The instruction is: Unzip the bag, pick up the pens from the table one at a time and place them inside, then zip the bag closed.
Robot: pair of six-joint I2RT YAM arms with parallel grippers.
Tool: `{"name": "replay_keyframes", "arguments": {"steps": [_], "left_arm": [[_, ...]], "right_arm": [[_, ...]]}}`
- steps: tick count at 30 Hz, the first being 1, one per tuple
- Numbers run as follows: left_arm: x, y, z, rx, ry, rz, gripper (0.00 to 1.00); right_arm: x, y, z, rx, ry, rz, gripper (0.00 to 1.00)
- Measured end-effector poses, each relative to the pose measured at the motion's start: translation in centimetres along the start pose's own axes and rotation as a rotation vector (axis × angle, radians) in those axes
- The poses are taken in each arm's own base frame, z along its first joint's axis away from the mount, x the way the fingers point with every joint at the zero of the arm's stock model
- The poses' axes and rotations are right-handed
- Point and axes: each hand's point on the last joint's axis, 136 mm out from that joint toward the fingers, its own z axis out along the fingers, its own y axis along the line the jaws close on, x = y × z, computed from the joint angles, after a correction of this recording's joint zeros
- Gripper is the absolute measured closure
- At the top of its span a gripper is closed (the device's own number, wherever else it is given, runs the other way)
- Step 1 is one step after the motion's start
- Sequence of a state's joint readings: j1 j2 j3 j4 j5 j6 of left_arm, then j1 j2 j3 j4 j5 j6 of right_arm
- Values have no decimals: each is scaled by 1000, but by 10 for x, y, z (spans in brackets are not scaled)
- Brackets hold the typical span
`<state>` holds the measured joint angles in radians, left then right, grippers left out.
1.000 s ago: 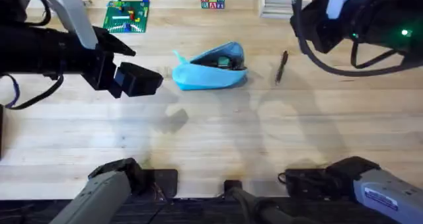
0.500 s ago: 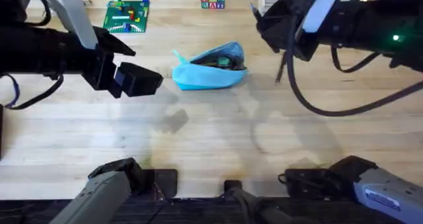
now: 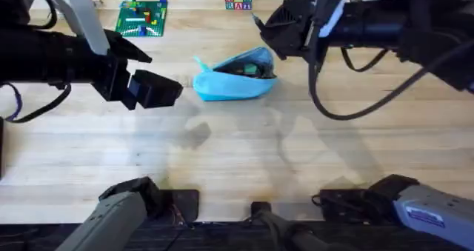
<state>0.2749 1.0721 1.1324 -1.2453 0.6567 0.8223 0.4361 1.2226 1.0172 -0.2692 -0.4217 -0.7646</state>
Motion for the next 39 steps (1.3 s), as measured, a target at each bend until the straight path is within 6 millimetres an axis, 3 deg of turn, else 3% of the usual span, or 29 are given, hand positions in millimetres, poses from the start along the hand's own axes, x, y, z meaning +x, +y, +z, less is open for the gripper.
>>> {"name": "replay_keyframes", "arguments": {"steps": [3,4,7,24,39], "left_arm": [[0,0,0,0,0,0,5],[0,0,0,0,0,0,5],[0,0,0,0,0,0,5],[0,0,0,0,0,0,4],[0,0,0,0,0,0,5]], "right_arm": [[0,-2,12,-13,-19,-5,969],[6,1,29,-47,-26,0,969],[17,6,41,-83,-9,2,969],[71,29,90,-208,90,62,969],[75,35,98,-238,90,69,968]]}}
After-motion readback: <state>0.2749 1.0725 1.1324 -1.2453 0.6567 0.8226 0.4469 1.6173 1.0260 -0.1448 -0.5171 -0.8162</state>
